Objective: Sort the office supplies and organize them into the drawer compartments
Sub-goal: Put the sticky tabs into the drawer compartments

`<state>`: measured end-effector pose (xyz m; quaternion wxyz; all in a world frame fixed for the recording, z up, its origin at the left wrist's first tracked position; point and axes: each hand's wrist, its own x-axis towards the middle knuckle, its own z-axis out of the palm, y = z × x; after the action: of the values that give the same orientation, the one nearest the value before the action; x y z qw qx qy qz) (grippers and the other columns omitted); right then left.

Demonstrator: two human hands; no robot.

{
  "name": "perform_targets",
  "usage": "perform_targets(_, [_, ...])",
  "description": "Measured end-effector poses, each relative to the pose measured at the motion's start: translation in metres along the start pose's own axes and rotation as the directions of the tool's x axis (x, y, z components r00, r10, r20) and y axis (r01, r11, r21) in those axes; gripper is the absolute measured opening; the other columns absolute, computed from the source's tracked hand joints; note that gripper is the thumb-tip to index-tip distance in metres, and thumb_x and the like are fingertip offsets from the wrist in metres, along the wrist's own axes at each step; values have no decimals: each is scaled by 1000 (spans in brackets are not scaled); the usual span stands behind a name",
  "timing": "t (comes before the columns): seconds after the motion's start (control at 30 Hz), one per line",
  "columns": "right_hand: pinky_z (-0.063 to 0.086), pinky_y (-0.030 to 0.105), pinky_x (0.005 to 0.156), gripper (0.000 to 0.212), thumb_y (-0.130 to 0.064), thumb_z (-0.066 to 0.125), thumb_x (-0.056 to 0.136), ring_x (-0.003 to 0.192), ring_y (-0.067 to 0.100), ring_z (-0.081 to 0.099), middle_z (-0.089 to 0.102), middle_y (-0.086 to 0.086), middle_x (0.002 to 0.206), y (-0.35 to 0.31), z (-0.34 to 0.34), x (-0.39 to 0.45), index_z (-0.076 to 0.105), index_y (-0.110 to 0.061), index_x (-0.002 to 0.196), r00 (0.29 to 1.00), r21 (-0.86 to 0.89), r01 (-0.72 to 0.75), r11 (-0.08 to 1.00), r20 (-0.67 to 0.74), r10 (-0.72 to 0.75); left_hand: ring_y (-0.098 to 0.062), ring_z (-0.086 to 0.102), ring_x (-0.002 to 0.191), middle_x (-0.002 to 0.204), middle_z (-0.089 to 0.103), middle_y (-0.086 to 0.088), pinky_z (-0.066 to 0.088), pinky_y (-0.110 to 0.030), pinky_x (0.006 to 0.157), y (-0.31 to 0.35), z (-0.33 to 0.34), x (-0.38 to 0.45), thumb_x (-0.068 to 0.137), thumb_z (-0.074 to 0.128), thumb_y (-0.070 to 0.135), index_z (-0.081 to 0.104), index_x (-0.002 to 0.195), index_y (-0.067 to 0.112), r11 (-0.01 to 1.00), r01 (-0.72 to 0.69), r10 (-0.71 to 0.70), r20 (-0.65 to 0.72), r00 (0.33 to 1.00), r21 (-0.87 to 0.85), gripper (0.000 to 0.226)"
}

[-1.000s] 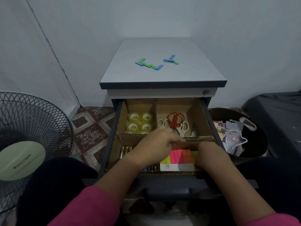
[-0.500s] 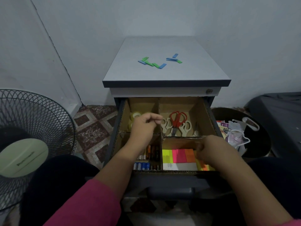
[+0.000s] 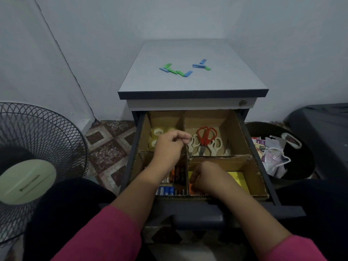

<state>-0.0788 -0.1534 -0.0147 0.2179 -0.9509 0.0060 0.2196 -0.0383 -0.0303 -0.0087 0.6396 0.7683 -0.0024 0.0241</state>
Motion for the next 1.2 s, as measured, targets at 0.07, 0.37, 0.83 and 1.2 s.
perform_targets(0.07, [56, 34, 80, 15, -16, 72, 77, 90, 17, 64, 69, 1, 97, 1, 1, 1, 75, -23, 90, 1000, -8, 10, 1000, -7, -10, 0, 59, 91, 88, 66, 4, 44, -5, 74, 0, 0, 0, 87, 48, -10, 68, 81, 16, 1000, -8, 7, 7, 1000, 5, 34])
perform_targets(0.37, [56, 34, 81, 18, -19, 67, 77, 94, 21, 64, 69, 5, 99, 4, 7, 7, 75, -18, 93, 999, -56, 34, 998, -23, -36, -1, 60, 91, 87, 67, 5, 44, -11, 81, -1, 1, 0, 88, 48, -9, 68, 79, 21, 1000, -8, 8, 2, 1000, 15, 37])
perform_targets(0.83, [55, 31, 77, 22, -18, 65, 77, 93, 21, 64, 68, 5, 100, 5, 9, 8, 74, -20, 97, 998, -105, 55, 993, -29, -58, -7, 62, 94, 88, 68, 3, 46, -15, 84, 1, 1, -1, 87, 49, -9, 68, 79, 21, 1000, 2, -2, -6, 1000, 15, 37])
perform_targets(1.2, [57, 34, 76, 17, -18, 54, 87, 78, 19, 67, 69, 4, 81, 22, -13, -2, 70, -16, 85, 995, -38, -49, 998, -85, 45, -1, 60, 87, 85, 66, 5, 45, -4, 72, 1, -2, -3, 88, 49, -9, 69, 83, 17, 1000, -8, 8, 13, 1000, 4, 34])
